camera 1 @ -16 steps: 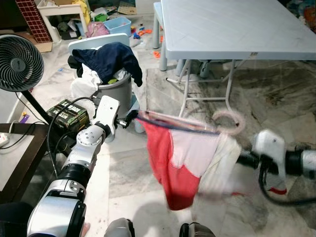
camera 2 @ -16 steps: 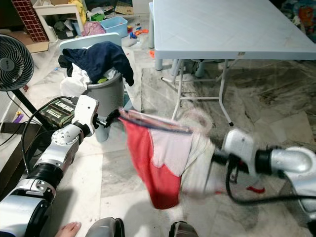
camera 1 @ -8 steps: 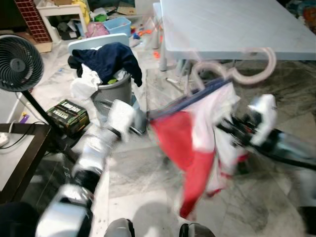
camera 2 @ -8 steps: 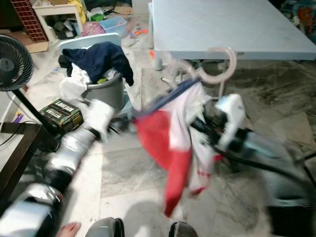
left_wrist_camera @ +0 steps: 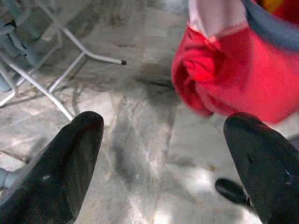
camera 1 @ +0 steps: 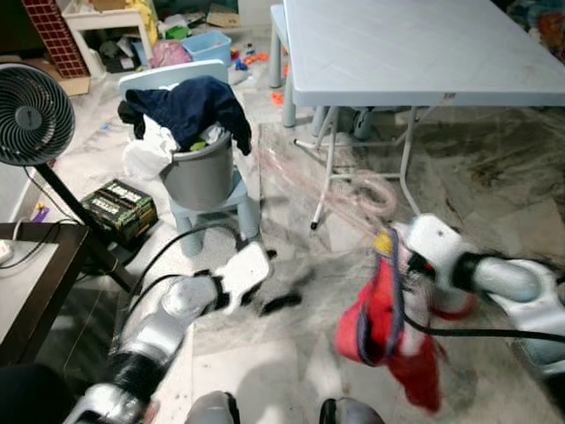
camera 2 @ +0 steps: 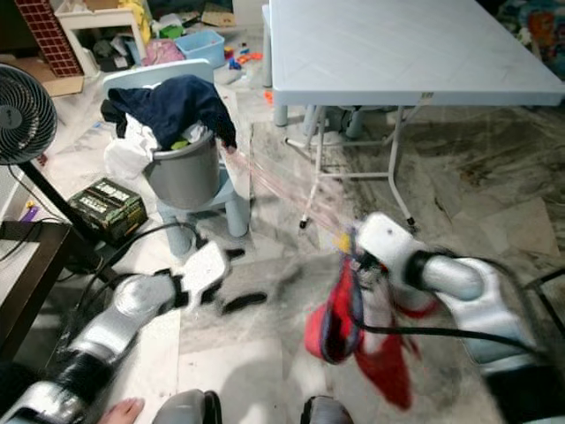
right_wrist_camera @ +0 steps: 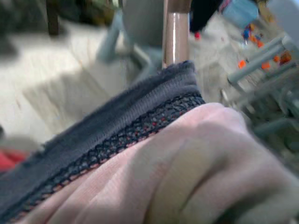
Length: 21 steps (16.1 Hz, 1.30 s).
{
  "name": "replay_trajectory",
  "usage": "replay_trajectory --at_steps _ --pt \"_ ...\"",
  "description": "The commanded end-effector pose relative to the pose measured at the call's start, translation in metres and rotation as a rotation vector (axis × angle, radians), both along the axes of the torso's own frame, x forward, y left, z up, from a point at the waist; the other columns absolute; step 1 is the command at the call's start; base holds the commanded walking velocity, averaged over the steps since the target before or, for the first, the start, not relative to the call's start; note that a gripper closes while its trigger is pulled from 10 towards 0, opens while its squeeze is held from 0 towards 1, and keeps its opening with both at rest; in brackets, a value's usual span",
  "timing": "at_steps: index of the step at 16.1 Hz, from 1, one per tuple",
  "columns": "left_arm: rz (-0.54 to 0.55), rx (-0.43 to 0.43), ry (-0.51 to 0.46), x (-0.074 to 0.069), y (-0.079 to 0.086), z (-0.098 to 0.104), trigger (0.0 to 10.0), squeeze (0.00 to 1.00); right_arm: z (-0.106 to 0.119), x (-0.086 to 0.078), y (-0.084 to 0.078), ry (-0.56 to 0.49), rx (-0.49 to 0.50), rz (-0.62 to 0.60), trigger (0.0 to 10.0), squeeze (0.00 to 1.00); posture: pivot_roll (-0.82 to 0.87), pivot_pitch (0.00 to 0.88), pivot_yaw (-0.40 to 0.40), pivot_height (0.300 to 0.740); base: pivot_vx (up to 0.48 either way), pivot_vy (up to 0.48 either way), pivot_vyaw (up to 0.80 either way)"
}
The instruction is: Hang hanger
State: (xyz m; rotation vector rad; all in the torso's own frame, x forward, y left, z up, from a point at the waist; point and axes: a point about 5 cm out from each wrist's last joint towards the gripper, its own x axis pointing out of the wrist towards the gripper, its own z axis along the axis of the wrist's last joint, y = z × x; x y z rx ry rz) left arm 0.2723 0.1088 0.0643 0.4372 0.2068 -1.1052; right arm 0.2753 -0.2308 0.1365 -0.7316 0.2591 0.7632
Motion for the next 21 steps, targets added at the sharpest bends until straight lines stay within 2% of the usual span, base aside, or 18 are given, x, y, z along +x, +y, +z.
replay_trajectory --at_steps 1,2,5,6,7,10,11,12,15,17,19,20,21 --pt "-0.07 0.014 -0.041 -0.003 -0.001 0.009 10.0 1.0 0.005 0.004 -0.001 -0.019 -0.054 0.044 10.0 0.0 -0.01 0.076 -0.013 0.74 0.0 0.0 0.0" --pt "-0.114 0.031 -0.081 -0.007 0.002 0.019 10.0 1.0 0.002 0.006 -0.012 0.003 -0.149 0.058 10.0 0.0 0.0 0.076 -0.017 0.74 0.0 0.0 0.0" --pt "-0.113 0.001 -0.151 -0.005 0.001 0.038 10.0 1.0 -0.007 0.001 -0.022 0.063 -0.26 0.121 10.0 0.0 0.0 0.076 -0.02 0.74 0.0 0.0 0.0" --pt "-0.108 -0.015 -0.165 -0.004 0.001 0.043 10.0 1.0 -0.011 -0.003 -0.024 0.109 -0.274 0.162 10.0 0.0 0.0 0.076 -0.02 0.74 0.0 0.0 0.0" --pt "-0.095 -0.018 -0.173 -0.002 0.005 0.044 10.0 1.0 -0.014 -0.016 -0.021 0.212 -0.251 0.265 10.0 0.0 0.0 0.077 -0.015 0.74 0.0 0.0 0.0" --pt "-0.094 0.019 -0.153 -0.002 0.008 0.038 10.0 0.98 -0.01 -0.023 -0.021 0.263 -0.236 0.32 10.0 0.0 0.0 0.077 -0.012 0.74 0.0 0.0 0.0" --pt "-0.099 0.039 -0.146 -0.001 0.008 0.034 10.0 0.76 -0.008 -0.024 -0.019 0.265 -0.22 0.335 10.0 0.0 0.0 0.077 -0.012 0.74 0.0 0.0 0.0" --pt "-0.107 0.049 -0.129 -0.001 0.007 0.03 10.0 0.0 -0.006 -0.025 -0.017 0.267 -0.206 0.345 10.0 0.0 0.0 0.076 -0.011 0.74 0.0 0.0 0.0" --pt "-0.138 0.014 -0.079 0.006 -0.013 0.023 10.0 0.0 -0.001 -0.029 -0.008 0.278 -0.164 0.398 10.0 0.0 -0.01 0.073 -0.009 0.74 0.0 0.0 0.0" --pt "-0.19 0.032 -0.072 0.008 -0.021 0.02 10.0 0.0 0.002 -0.037 -0.007 0.31 -0.136 0.43 10.0 0.0 -0.03 0.069 0.001 0.74 0.0 0.0 0.0" --pt "-0.226 0.004 -0.056 0.013 -0.031 0.022 10.0 0.0 0.003 -0.041 -0.008 0.306 -0.142 0.428 10.0 0.0 -0.05 0.07 0.008 0.74 0.0 0.0 0.0" --pt "-0.239 -0.008 -0.054 0.014 -0.035 0.023 4.7 0.0 0.002 -0.043 -0.008 0.305 -0.146 0.428 10.0 0.0 -0.05 0.07 0.008 0.74 0.0 0.0 0.0" --pt "-0.253 -0.039 -0.027 0.014 -0.038 0.025 0.0 0.0 0.0 -0.042 -0.007 0.285 -0.154 0.417 10.0 0.0 -0.05 0.07 0.008 0.74 0.0 0.0 0.0"
